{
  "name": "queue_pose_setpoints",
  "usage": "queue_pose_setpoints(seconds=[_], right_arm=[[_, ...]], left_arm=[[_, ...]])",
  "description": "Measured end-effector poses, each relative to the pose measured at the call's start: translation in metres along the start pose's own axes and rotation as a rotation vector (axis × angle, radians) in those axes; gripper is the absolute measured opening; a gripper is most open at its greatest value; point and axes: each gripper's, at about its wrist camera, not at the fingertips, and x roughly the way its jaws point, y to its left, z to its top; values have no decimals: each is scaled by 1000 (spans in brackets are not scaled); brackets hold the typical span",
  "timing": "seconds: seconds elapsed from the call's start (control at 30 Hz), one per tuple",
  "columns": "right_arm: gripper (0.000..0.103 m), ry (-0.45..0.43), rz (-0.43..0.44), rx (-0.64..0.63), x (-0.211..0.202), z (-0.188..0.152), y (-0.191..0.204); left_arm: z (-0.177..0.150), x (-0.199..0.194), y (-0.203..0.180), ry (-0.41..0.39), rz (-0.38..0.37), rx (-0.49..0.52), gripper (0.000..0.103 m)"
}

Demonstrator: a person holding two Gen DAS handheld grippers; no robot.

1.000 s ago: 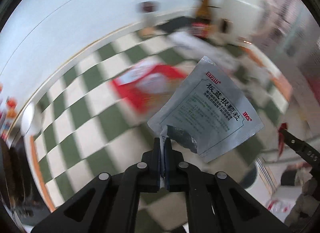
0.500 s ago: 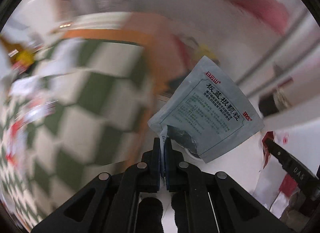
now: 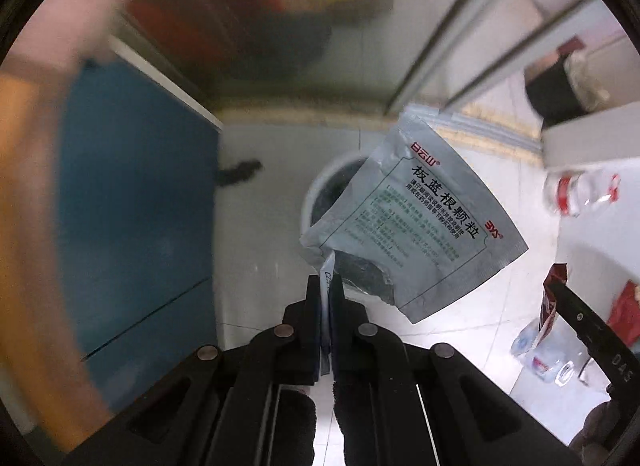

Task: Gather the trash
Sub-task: 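Carry the white sachet and red packet over the trash bin, then move both tools back from the bin to the counter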

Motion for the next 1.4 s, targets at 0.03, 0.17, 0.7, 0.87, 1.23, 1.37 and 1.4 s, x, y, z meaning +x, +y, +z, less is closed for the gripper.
queue_pose_setpoints(seconds=[0.03, 0.17, 0.7, 0.87, 1.23, 1.37, 1.4], right_arm=[[23, 21, 9, 9, 45, 6, -16], [23, 47, 25, 29, 117, 11, -38], [66, 118, 43, 34, 198, 15, -52], [102, 88, -8, -3, 170, 15, -40], [103, 11, -187, -84, 78, 2, -16], [103, -9, -200, -103, 19, -9, -2], [103, -9, -200, -103, 19, -9, -2]], left_arm=[[5, 24, -4, 21, 0, 7, 1], [18, 103, -19, 83, 14, 41, 1], [27, 156, -15, 77, -39, 48, 76], [25, 126, -14, 12, -26, 58, 98], [-10, 28, -10, -152, 72, 67, 99], [-32, -22, -6, -176, 82, 55, 99], [-39, -38, -5, -181, 82, 49, 99]])
